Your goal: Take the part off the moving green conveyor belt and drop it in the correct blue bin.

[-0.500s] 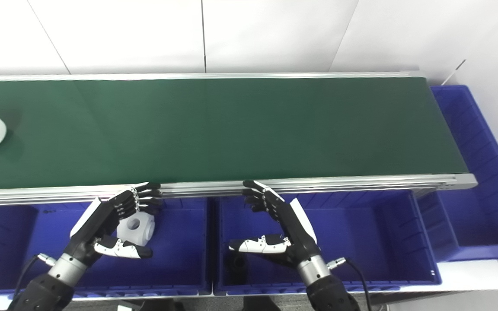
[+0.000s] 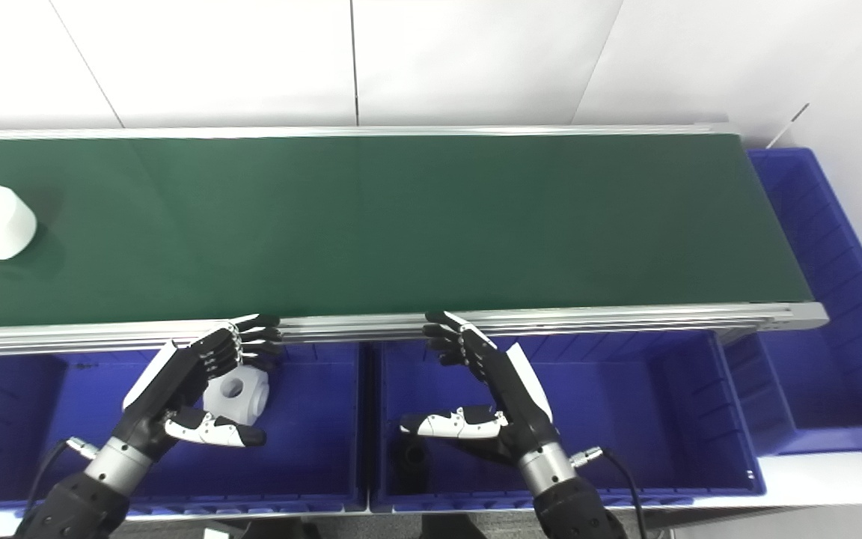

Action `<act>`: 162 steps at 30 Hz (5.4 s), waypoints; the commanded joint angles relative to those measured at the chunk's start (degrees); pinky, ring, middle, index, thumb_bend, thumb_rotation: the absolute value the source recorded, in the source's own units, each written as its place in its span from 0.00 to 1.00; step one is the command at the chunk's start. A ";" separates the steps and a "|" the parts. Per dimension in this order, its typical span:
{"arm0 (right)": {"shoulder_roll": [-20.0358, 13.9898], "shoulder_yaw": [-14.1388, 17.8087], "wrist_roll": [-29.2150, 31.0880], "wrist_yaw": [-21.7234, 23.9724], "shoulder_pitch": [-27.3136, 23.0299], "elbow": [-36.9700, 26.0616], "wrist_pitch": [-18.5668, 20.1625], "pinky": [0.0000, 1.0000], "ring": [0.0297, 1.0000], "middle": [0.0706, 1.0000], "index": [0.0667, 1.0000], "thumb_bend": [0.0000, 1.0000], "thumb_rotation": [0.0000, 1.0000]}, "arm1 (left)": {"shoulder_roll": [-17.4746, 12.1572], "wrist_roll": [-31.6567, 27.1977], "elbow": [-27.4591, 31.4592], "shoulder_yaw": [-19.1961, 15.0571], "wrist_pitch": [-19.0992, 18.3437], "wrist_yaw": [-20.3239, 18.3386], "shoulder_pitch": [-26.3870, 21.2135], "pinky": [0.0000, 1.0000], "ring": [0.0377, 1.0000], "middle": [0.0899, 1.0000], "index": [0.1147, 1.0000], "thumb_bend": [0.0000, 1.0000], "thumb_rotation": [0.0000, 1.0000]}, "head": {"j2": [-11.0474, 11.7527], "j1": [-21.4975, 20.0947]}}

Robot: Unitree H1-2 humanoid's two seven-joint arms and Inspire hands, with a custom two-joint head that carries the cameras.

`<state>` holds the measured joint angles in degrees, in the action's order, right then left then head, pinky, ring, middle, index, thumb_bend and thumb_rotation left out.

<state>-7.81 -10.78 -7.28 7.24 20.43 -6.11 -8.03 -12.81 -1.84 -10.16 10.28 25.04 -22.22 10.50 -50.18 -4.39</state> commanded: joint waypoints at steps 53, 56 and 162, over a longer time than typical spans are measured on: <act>-2.39 1.63 0.64 -1.36 -2.40 17.12 -18.85 0.65 0.76 0.76 0.81 0.90 0.21 | 4.96 -1.98 12.75 -5.76 1.89 4.03 -3.61 0.66 0.74 0.78 0.76 0.92 0.22 | 26.55 13.75; -2.45 1.47 0.82 -1.71 -2.68 17.47 -18.88 0.65 0.76 0.76 0.81 0.90 0.21 | 4.42 -0.57 14.25 -7.06 1.88 5.12 -5.21 0.69 0.77 0.81 0.77 0.91 0.24 | 26.41 13.90; -0.55 -0.97 0.01 -5.00 1.32 5.58 -16.79 0.65 0.72 0.74 0.84 0.87 0.22 | -11.66 -2.34 22.37 -7.19 -19.64 -2.76 -10.44 0.34 0.39 0.46 0.43 0.50 0.00 | 7.86 7.60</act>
<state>-8.91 -11.92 -7.36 2.17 21.33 1.73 -23.37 -24.57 -2.47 10.93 3.56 2.37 -24.83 -0.31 -42.26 3.17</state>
